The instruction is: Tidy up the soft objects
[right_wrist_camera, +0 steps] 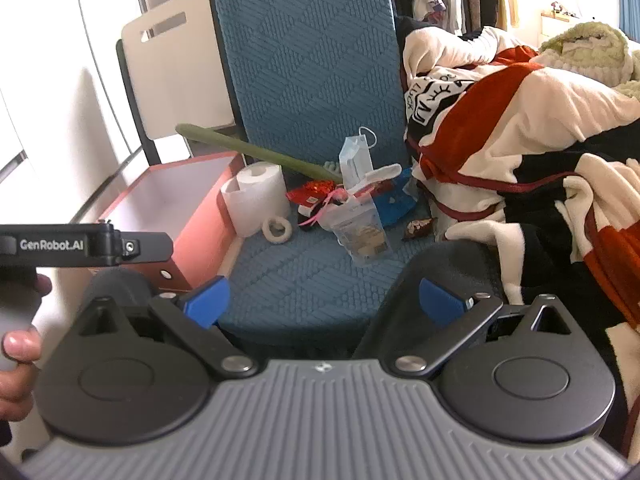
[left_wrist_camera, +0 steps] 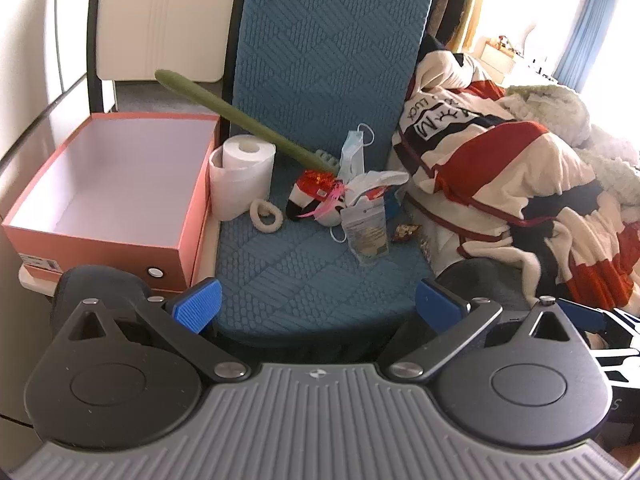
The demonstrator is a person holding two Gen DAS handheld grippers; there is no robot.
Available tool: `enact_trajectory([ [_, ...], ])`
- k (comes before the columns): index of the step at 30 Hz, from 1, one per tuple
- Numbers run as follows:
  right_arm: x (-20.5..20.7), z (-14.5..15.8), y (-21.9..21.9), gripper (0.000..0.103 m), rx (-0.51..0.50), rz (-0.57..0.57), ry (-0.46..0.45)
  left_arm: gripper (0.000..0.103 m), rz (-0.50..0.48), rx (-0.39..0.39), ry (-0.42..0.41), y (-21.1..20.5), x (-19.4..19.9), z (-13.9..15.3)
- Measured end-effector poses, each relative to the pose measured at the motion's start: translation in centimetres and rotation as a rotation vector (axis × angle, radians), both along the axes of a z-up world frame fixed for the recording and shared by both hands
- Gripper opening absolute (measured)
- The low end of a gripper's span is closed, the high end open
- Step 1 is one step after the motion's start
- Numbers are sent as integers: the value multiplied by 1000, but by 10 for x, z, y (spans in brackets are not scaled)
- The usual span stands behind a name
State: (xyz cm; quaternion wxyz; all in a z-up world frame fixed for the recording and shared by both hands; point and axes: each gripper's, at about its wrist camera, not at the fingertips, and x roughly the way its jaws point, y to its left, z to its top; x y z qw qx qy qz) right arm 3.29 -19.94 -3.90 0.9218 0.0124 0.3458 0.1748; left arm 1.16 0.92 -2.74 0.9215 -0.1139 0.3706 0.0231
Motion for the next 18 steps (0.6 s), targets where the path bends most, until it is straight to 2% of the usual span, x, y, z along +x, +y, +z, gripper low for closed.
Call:
enact_trajectory([
  [10,36,-38,13,103,-26,-2,-12,103,-73,3,21,6,52,-39],
  [18,76,-77,23,103,-47,-9,-15,103,-103,12,27,12,110,-77],
])
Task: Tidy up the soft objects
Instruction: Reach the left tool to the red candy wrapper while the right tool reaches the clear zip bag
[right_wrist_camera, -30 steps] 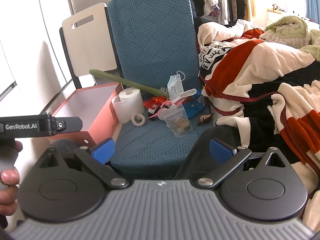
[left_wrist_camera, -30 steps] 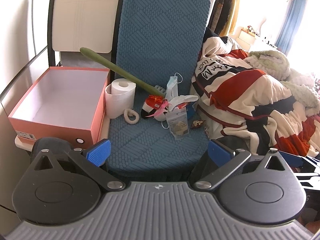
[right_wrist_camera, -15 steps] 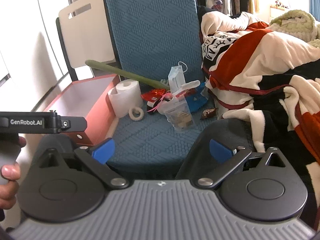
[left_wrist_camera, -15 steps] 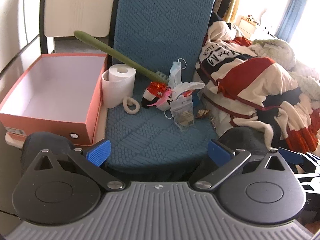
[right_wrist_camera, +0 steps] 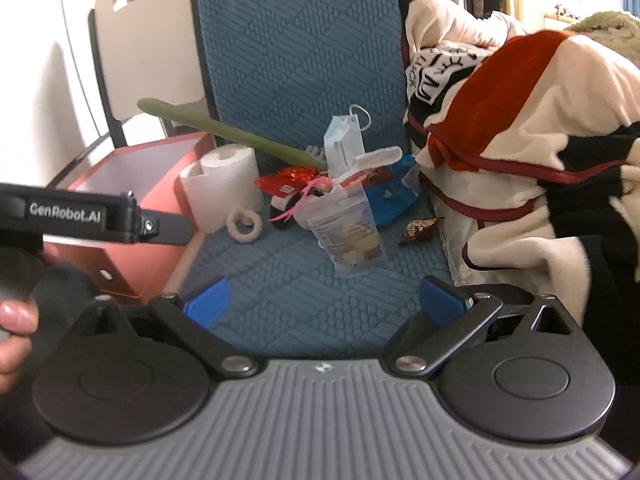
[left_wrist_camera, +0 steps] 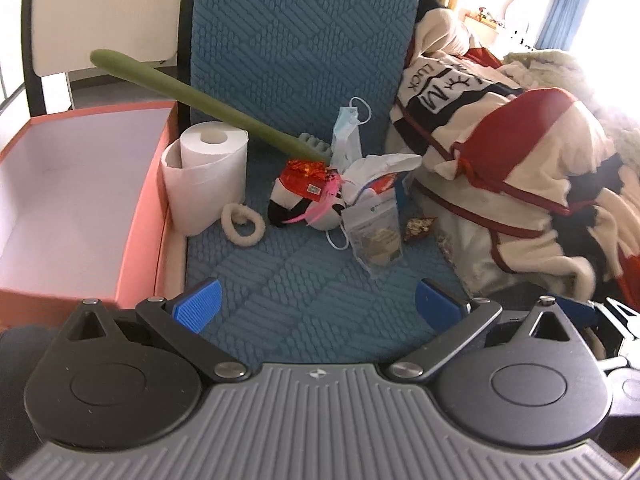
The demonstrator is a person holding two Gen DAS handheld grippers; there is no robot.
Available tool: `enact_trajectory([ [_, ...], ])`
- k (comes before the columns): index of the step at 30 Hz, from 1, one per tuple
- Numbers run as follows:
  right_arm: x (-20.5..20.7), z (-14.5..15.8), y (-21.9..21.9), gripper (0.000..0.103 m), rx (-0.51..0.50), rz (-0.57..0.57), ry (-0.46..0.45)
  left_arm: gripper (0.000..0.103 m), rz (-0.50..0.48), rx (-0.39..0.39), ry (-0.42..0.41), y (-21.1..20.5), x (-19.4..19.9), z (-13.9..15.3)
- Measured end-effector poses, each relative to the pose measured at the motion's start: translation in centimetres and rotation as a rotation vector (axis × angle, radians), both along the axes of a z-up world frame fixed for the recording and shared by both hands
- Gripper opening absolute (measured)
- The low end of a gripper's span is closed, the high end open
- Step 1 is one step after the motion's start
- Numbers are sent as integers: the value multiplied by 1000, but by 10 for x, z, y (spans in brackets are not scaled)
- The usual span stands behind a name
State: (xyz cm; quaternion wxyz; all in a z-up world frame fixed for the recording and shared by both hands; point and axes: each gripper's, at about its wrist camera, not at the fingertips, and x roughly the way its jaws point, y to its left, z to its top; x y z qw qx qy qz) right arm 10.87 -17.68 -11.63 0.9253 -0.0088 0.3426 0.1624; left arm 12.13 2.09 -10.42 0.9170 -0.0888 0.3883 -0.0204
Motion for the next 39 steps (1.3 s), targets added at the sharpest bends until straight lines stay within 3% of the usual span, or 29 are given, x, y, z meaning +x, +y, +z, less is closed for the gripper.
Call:
enact_trajectory([
  [5,23,-17,5,103,-5,13,6,103,-11,-24,9,3,40,-19],
  [10,49,-27,13,103,2,5,-14,103,-4,17,15,1,69,-28],
  [18,86,-58,36,103,10,-11,-35,103,-67,-9,10,4,116,-50],
  [26,119,-79,48,102,-17,-28,-20,103,-63,-55,-16,10,158,-73],
  [33,140,-92,58,87,-69,-25,-20,84,-85,-29,-85,2,175,-72],
  [39,158,-102,62,86,-105,-29,3,76,-96,-10,-80,1,198,-79],
])
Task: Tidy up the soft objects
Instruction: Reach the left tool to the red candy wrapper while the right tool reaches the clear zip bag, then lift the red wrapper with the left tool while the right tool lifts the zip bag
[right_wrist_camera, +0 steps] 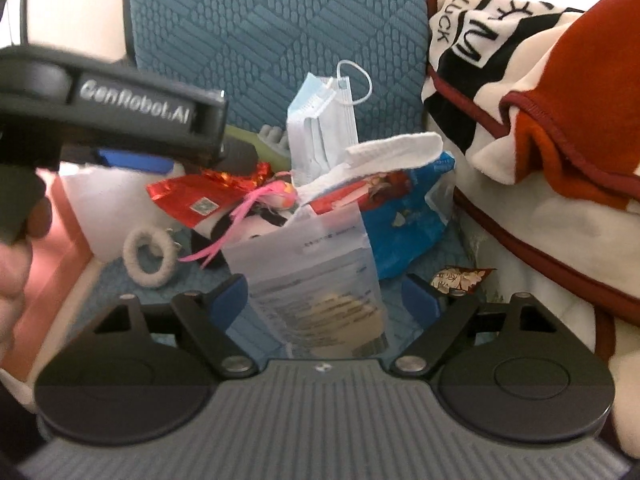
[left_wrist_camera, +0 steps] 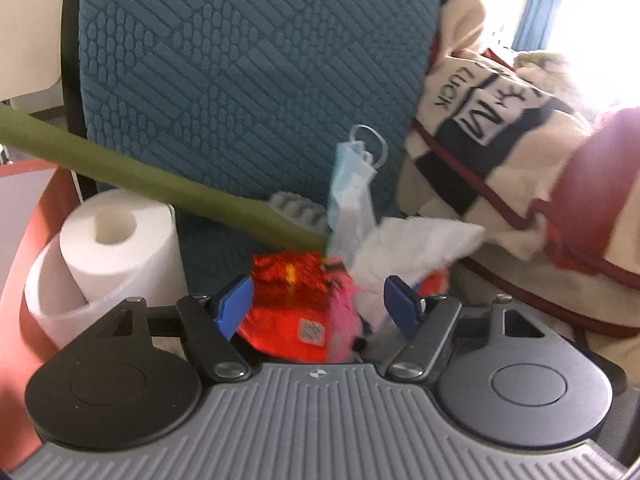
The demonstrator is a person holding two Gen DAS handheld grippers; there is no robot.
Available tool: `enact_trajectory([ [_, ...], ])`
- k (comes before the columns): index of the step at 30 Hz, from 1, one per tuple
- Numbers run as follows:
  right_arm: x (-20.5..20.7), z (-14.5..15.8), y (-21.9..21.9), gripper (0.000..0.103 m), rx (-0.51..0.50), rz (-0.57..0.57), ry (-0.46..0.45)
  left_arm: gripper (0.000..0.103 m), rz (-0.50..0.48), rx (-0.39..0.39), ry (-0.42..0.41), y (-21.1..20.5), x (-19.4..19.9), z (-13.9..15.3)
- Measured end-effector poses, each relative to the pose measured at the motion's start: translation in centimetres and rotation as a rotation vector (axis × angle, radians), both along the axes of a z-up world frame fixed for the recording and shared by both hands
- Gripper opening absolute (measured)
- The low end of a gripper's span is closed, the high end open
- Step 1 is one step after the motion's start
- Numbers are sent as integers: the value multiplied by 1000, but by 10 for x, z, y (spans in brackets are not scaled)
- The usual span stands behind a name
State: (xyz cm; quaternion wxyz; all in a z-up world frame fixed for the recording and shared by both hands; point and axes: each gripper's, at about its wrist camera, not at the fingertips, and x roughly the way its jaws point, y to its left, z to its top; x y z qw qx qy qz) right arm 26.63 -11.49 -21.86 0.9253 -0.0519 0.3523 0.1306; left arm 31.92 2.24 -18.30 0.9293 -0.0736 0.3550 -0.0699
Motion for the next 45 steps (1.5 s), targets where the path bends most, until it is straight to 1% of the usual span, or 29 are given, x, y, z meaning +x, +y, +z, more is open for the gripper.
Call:
enact_trajectory([
  [4,8,-8,6,86,-34,18,10,76,25,10,10,7,21,-8],
  [7,13,-14,10,86,-63,27,23,76,40,25,30,10,35,-18],
  [10,15,-18,11,85,-65,33,41,76,42,27,60,11,48,-28],
  [12,16,-21,12,82,-75,35,51,76,36,46,72,8,53,-34],
  [19,19,-26,15,76,-98,36,61,76,39,82,66,6,57,-40],
  [21,20,-26,14,72,-96,34,66,73,48,63,72,8,58,-42],
  [22,21,-26,14,71,-88,33,69,68,54,47,79,10,59,-42],
  [24,22,-26,13,66,-77,30,72,63,66,21,92,14,59,-43],
  [26,23,-26,13,64,-69,27,74,54,73,8,109,16,59,-45],
  [27,23,-25,13,62,-65,27,74,53,72,4,115,17,58,-47],
  [29,22,-25,13,59,-58,28,76,48,72,4,114,16,57,-47],
  [32,18,-22,14,55,-47,28,74,41,57,19,104,13,54,-45],
  [34,16,-20,14,54,-35,31,68,39,57,22,99,14,52,-44],
  [39,12,-16,15,50,-11,46,58,35,69,-6,98,20,50,-40],
  [45,6,-10,14,49,33,53,52,35,90,-53,102,31,39,-33],
])
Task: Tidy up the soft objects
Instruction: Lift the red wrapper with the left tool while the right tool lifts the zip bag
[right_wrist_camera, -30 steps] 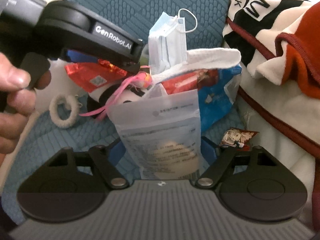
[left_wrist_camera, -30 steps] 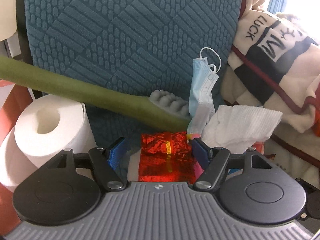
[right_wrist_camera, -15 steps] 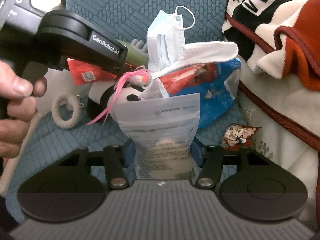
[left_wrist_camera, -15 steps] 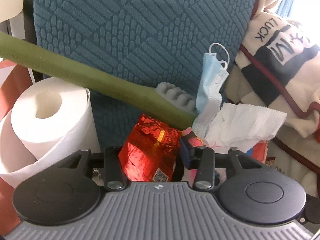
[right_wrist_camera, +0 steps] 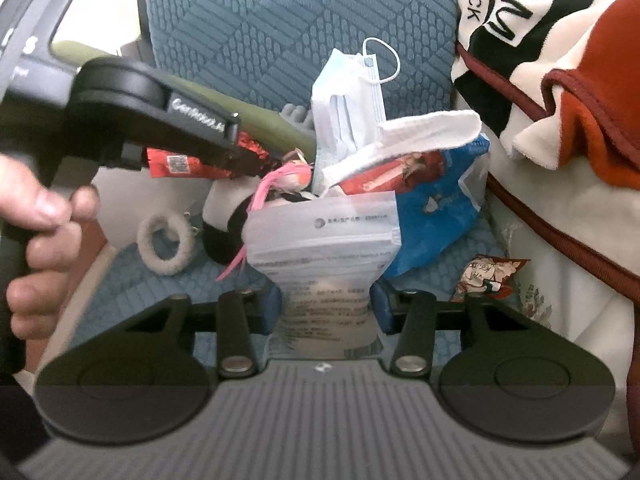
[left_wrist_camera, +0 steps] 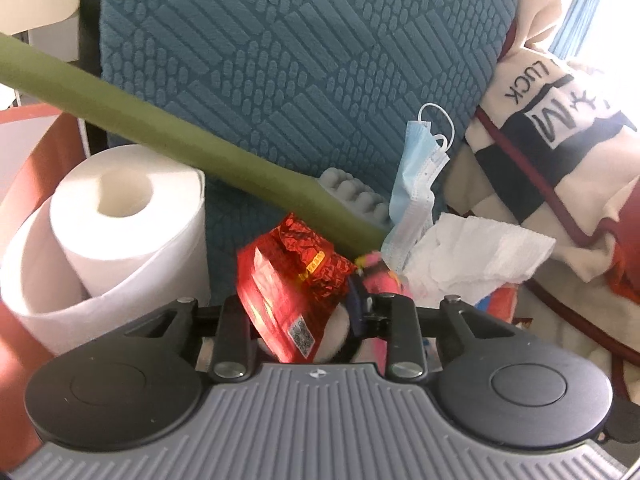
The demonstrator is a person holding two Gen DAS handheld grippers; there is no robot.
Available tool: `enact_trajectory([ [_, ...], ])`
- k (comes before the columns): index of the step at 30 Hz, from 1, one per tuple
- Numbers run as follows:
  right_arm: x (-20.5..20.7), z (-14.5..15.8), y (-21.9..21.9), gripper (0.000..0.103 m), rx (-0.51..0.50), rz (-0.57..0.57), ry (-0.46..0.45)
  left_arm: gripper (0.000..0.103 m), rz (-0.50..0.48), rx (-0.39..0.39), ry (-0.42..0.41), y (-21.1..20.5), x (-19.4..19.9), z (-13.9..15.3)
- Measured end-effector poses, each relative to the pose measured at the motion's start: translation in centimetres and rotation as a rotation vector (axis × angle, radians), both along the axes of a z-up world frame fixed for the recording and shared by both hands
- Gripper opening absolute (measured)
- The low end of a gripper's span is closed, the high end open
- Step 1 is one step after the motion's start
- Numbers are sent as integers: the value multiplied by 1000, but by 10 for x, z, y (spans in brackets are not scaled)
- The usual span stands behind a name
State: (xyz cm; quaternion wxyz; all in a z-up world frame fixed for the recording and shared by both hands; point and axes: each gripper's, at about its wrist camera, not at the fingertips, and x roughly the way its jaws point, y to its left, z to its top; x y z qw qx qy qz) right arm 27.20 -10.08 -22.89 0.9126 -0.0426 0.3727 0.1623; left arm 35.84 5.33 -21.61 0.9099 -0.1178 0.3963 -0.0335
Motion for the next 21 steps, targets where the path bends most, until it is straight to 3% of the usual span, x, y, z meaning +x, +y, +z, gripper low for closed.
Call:
enact_trajectory([
  [13,-21,5,3,48,49,39,22,35,21,-49,2,7,-52,10],
  [21,-38,15,-4,48,96,19,16,35,-15,-7,-21,4,-74,26],
])
